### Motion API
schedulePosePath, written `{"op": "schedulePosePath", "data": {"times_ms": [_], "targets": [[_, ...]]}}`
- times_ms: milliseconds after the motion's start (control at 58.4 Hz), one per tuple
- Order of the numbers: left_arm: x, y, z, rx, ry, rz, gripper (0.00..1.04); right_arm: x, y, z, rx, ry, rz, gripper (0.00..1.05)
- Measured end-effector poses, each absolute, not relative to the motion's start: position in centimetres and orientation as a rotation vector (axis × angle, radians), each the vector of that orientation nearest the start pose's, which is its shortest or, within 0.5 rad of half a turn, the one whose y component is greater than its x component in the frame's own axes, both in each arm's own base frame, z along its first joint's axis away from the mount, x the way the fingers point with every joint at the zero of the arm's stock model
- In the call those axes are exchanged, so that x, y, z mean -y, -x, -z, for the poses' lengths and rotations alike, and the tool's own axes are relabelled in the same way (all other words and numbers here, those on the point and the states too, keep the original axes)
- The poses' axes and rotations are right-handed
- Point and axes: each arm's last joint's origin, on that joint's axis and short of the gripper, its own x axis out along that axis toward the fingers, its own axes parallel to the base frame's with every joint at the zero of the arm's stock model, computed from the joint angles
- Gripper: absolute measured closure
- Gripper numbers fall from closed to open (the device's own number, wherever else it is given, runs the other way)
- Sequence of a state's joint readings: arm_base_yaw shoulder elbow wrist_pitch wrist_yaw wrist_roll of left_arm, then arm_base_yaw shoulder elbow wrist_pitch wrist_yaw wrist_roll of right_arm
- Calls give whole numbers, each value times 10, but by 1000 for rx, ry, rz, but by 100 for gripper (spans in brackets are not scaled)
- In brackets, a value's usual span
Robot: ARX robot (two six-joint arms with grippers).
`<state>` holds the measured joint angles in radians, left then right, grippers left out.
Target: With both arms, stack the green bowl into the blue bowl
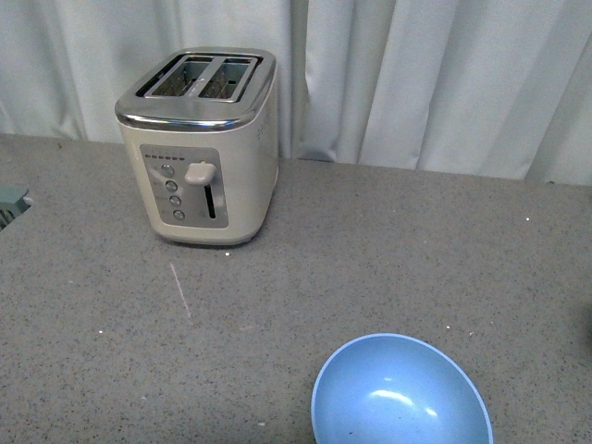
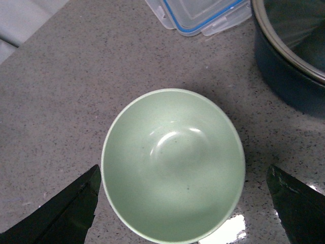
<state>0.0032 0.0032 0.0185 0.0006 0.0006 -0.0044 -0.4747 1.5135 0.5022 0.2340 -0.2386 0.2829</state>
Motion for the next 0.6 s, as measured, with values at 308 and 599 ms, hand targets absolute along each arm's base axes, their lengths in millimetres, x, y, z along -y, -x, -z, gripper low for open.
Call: {"op": "schedulePosePath", "data": {"times_ms": [308,599], "targets": [[0,-97,-170,16,4,-3,6,114,-239,-104,-779,-561,296,9],[0,-97,-170,16,4,-2,6,110,-256,-91,-823,-554,259,9]]}}
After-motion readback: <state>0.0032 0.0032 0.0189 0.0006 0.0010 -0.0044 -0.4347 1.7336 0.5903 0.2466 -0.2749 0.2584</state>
